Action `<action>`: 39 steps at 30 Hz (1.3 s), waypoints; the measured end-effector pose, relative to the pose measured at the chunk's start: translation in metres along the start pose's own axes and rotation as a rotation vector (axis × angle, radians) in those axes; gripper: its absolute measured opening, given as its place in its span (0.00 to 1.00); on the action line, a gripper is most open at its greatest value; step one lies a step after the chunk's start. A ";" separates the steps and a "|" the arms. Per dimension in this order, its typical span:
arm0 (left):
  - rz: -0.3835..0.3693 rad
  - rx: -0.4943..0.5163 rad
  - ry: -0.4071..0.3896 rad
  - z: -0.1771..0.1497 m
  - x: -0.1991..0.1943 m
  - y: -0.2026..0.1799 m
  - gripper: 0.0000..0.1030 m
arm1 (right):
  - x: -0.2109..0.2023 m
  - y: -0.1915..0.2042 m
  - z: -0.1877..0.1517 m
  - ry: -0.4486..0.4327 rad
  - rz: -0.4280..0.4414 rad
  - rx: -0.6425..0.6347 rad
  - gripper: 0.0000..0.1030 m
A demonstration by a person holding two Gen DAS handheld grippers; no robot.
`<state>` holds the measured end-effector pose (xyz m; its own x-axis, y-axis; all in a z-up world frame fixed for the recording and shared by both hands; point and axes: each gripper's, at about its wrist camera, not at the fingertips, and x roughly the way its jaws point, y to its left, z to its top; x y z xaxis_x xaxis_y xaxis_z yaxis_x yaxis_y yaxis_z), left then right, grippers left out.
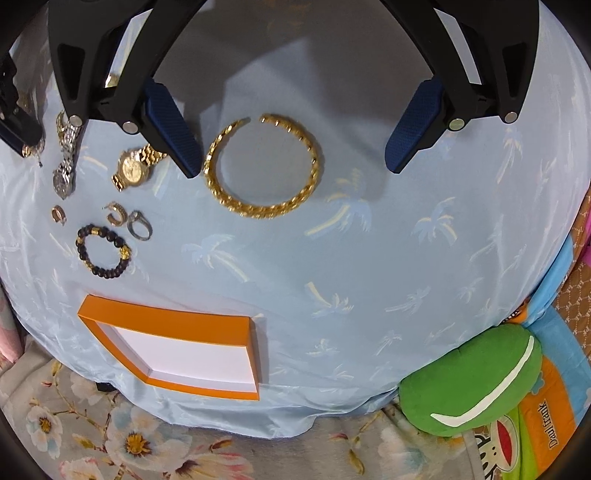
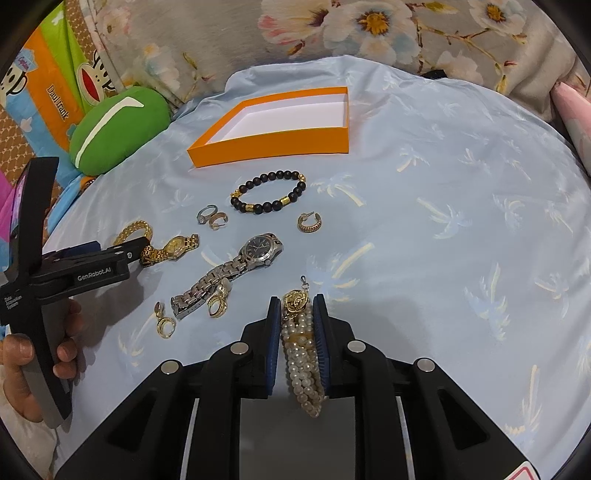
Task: Organize jewelry
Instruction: 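Grasp the gold cuff bracelet with the left gripper while the right gripper carries the pearls, then lower the cuff and pearls into the orange box and open both grippers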
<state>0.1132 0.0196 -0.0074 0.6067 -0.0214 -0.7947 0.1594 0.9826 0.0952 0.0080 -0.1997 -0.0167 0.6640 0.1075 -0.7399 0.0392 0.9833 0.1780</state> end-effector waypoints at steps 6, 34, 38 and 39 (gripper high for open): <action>-0.015 -0.008 -0.012 0.003 0.000 -0.005 0.82 | 0.000 0.000 0.000 -0.001 0.001 0.004 0.17; -0.133 -0.075 -0.105 0.001 -0.049 0.013 0.55 | -0.016 0.004 0.018 -0.070 0.016 0.020 0.14; -0.151 -0.055 -0.145 0.027 -0.053 0.007 0.55 | -0.017 0.006 0.054 -0.113 0.019 -0.005 0.14; -0.159 -0.050 -0.150 0.035 -0.052 0.005 0.55 | -0.016 0.007 0.064 -0.122 0.019 -0.012 0.14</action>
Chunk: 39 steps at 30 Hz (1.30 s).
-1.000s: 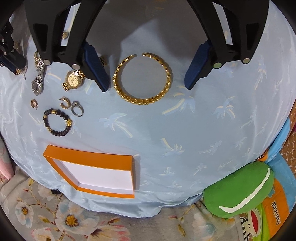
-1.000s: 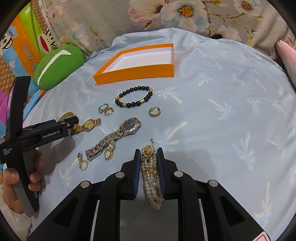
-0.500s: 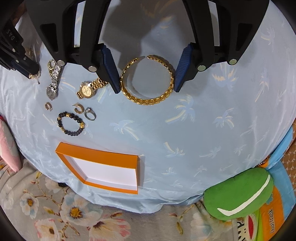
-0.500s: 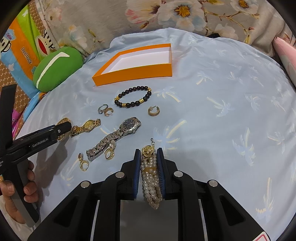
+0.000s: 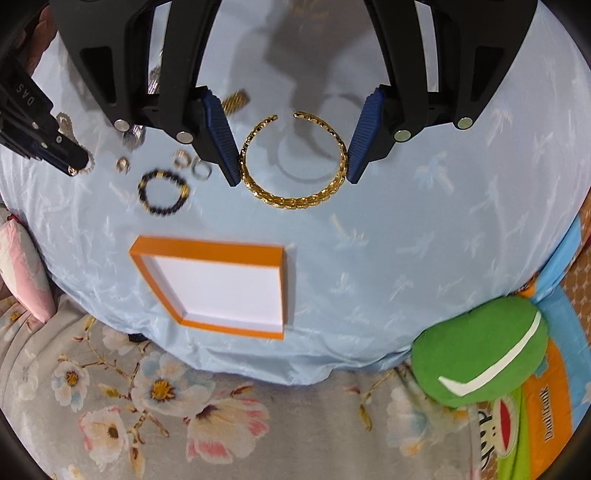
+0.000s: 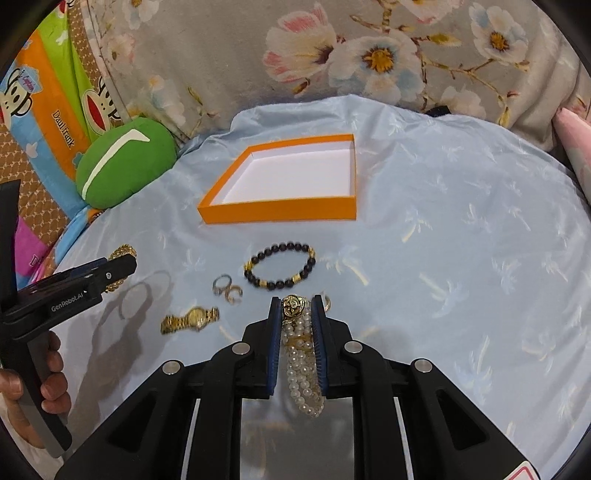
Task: Organize jewelry
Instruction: 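Lower the cuff and pearls into the orange box and open both grippers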
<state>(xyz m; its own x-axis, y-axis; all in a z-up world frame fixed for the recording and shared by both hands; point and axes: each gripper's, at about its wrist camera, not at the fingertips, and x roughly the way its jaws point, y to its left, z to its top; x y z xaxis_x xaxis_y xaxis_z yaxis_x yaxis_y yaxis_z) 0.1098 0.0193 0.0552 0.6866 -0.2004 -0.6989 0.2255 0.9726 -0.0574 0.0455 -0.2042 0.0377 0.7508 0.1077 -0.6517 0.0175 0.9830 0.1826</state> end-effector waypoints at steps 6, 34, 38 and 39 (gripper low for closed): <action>-0.012 0.031 -0.051 0.055 0.027 -0.017 0.55 | 0.037 -0.004 0.062 -0.030 0.003 -0.003 0.14; 0.005 0.101 0.073 0.108 0.179 -0.064 0.61 | 0.164 -0.033 0.112 0.050 -0.045 0.063 0.20; 0.000 0.106 0.077 0.103 0.174 -0.061 0.61 | 0.156 -0.034 0.102 0.059 -0.028 0.071 0.19; -0.001 0.109 0.078 0.102 0.173 -0.061 0.61 | 0.155 -0.033 0.100 0.062 -0.030 0.071 0.19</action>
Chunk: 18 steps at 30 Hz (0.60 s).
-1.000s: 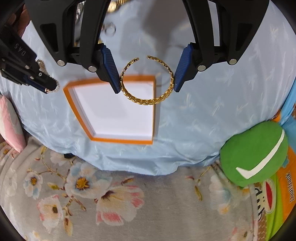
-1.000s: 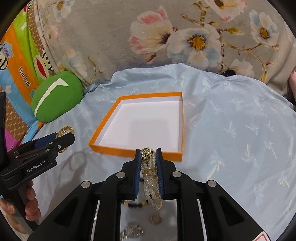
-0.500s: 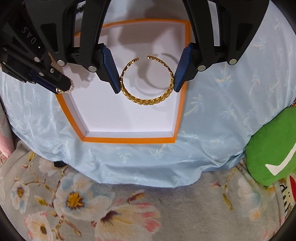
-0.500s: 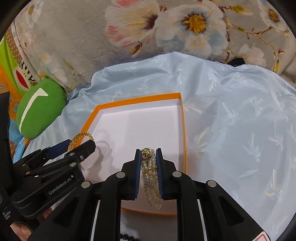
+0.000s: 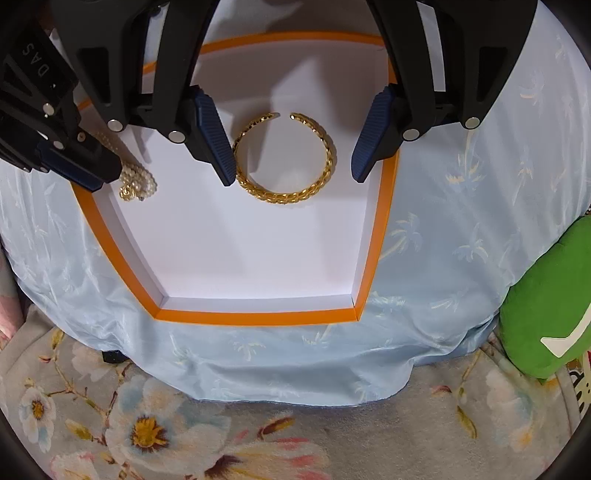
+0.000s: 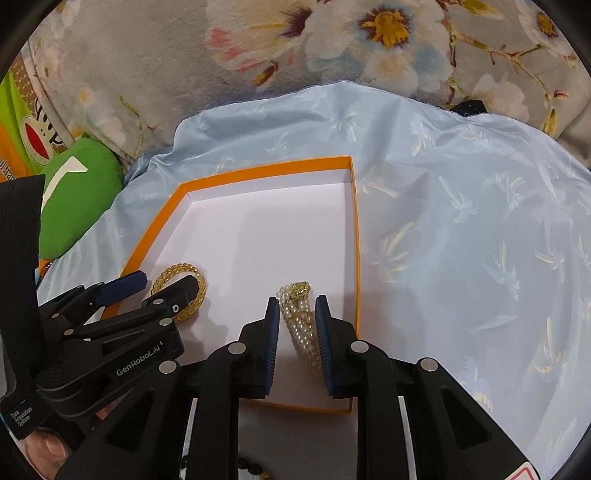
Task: Organize jewelry
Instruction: 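Lower the cuff and pearls into the orange box and open both grippers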
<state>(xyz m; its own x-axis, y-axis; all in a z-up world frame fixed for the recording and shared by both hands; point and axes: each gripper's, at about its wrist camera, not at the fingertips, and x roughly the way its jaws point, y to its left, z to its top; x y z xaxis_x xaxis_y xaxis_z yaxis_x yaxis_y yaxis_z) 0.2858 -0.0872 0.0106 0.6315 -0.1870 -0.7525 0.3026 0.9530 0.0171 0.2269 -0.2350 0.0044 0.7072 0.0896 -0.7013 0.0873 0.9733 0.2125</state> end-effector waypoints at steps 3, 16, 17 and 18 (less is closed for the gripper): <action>0.005 0.015 -0.003 -0.005 -0.005 -0.002 0.61 | -0.006 0.004 -0.010 0.004 -0.015 -0.016 0.19; -0.006 0.014 -0.012 -0.019 -0.030 0.007 0.64 | -0.040 0.017 -0.028 -0.038 -0.028 -0.031 0.18; -0.001 0.015 -0.028 -0.020 -0.037 0.009 0.67 | -0.047 0.016 -0.028 -0.049 -0.026 -0.027 0.19; -0.001 0.014 -0.047 -0.022 -0.046 0.011 0.71 | -0.055 0.015 -0.029 -0.061 -0.024 -0.025 0.19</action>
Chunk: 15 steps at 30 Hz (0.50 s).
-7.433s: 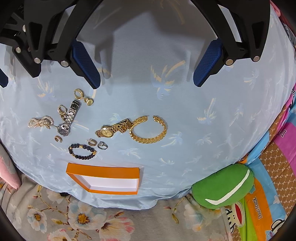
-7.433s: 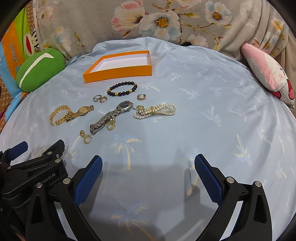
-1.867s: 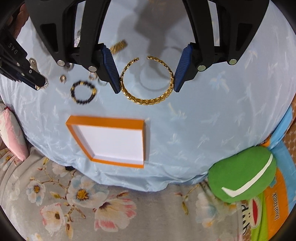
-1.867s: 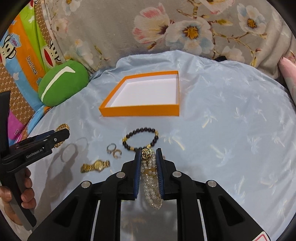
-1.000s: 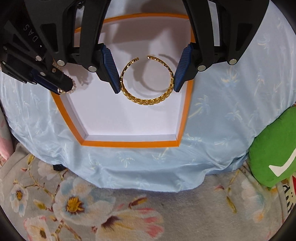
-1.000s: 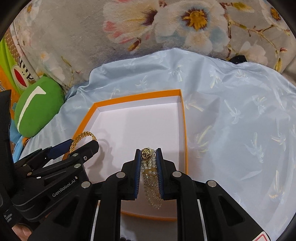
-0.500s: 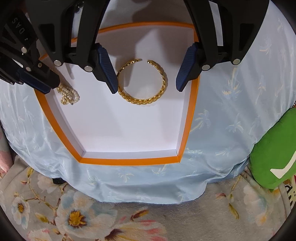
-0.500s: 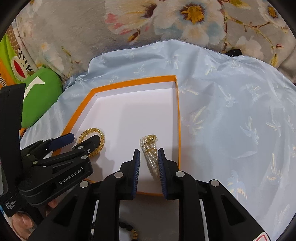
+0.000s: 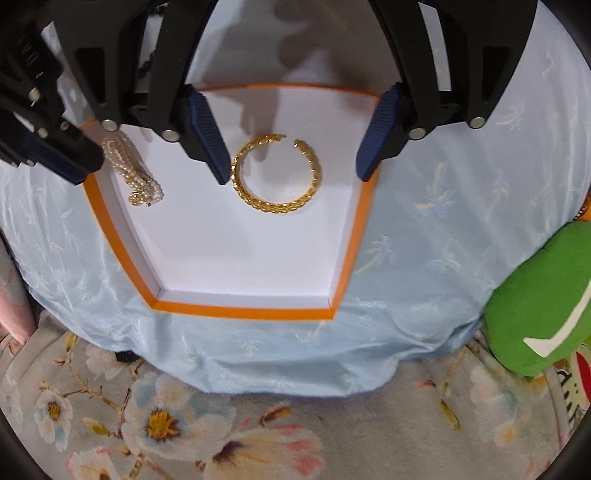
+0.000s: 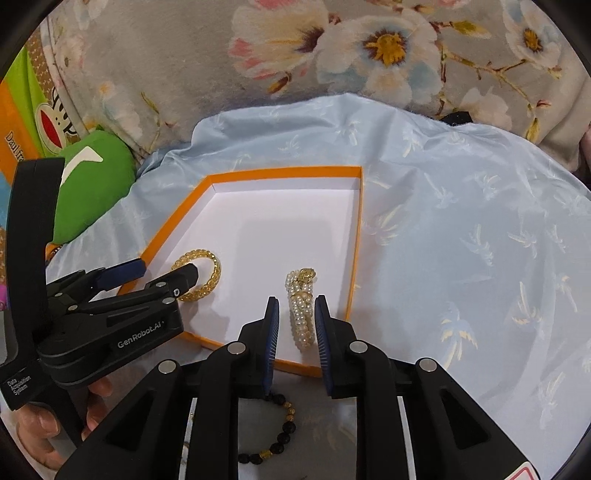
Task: Organize jewelry
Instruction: 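Lower the cuff and pearls into the orange box and open both grippers, then grasp the silver watch with the right gripper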
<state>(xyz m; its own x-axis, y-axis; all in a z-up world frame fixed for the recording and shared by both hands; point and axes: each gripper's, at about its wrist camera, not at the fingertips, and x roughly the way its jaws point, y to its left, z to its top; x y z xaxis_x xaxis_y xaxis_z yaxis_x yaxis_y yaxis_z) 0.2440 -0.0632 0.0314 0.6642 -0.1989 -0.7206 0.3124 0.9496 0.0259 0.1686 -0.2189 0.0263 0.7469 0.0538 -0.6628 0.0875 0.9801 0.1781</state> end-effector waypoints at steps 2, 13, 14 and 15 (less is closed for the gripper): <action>-0.014 -0.009 -0.028 -0.005 -0.018 0.006 0.76 | -0.017 -0.002 -0.007 -0.019 -0.014 -0.005 0.21; -0.009 -0.086 -0.007 -0.089 -0.082 0.031 0.78 | -0.080 -0.001 -0.094 0.014 -0.019 0.006 0.28; -0.011 -0.096 0.002 -0.097 -0.084 0.031 0.78 | -0.083 0.001 -0.100 0.022 -0.013 0.016 0.28; -0.012 -0.104 0.009 -0.105 -0.086 0.030 0.78 | -0.084 0.003 -0.107 0.033 -0.002 0.028 0.28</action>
<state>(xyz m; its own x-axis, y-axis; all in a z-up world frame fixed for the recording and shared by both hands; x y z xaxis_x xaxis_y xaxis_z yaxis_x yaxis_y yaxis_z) 0.1249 0.0081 0.0210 0.6544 -0.2091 -0.7267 0.2480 0.9672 -0.0549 0.0351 -0.2000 0.0048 0.7248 0.0589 -0.6865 0.1075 0.9745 0.1970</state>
